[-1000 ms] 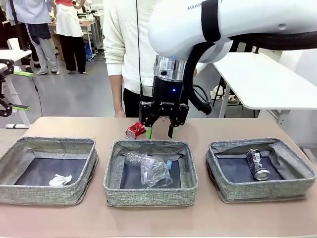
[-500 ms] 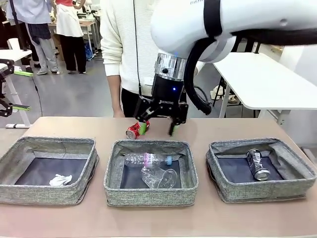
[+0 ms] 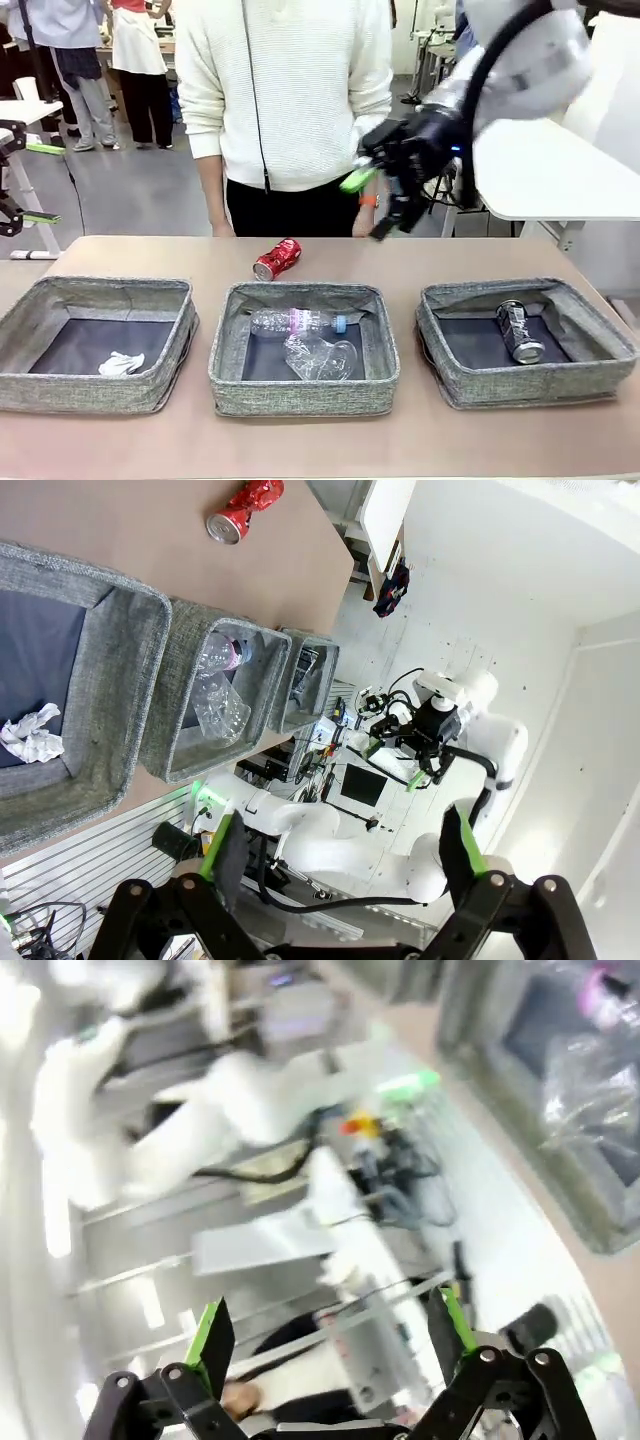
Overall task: Sort the waste into the appropriate baskets.
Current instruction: Place the picked waste into the Fabric basket indicated by the person, then pick up the waste item pointed out by the person.
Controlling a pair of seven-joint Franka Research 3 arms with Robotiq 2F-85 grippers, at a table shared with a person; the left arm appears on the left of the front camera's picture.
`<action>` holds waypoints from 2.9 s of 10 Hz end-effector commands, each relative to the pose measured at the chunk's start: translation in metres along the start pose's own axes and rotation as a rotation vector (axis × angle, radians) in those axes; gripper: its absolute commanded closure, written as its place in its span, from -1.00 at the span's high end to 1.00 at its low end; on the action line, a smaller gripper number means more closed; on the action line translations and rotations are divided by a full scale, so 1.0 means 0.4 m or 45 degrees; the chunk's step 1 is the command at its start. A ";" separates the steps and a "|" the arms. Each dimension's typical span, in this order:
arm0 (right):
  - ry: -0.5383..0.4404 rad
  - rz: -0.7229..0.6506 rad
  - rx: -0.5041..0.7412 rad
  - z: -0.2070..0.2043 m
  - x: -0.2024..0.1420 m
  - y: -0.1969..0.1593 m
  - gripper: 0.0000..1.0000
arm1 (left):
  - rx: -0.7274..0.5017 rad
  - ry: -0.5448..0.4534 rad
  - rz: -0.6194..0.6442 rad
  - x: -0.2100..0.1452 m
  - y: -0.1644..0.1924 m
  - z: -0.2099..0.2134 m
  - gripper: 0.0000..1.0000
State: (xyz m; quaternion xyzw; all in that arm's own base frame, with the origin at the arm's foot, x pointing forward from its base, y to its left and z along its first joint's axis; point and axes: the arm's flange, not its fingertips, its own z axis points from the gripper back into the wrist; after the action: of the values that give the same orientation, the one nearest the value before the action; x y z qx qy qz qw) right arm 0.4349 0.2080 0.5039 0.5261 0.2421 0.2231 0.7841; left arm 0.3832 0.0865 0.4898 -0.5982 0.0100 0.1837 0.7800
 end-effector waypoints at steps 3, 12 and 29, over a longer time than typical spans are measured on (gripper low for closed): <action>-0.686 -0.185 0.581 0.162 -0.259 -0.145 1.00 | 0.011 0.000 0.000 -0.006 -0.002 0.002 1.00; -0.955 -0.253 0.511 0.253 -0.410 -0.239 1.00 | 0.011 0.000 0.000 -0.006 -0.002 0.002 1.00; -0.955 -0.253 0.511 0.253 -0.410 -0.239 1.00 | 0.011 0.000 0.000 -0.006 -0.002 0.002 1.00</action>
State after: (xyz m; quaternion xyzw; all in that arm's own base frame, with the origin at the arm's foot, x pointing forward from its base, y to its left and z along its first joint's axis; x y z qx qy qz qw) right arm 0.3765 0.0059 0.4686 0.6848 0.0327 -0.1210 0.7178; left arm 0.3832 0.0865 0.4898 -0.5979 0.0100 0.1839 0.7801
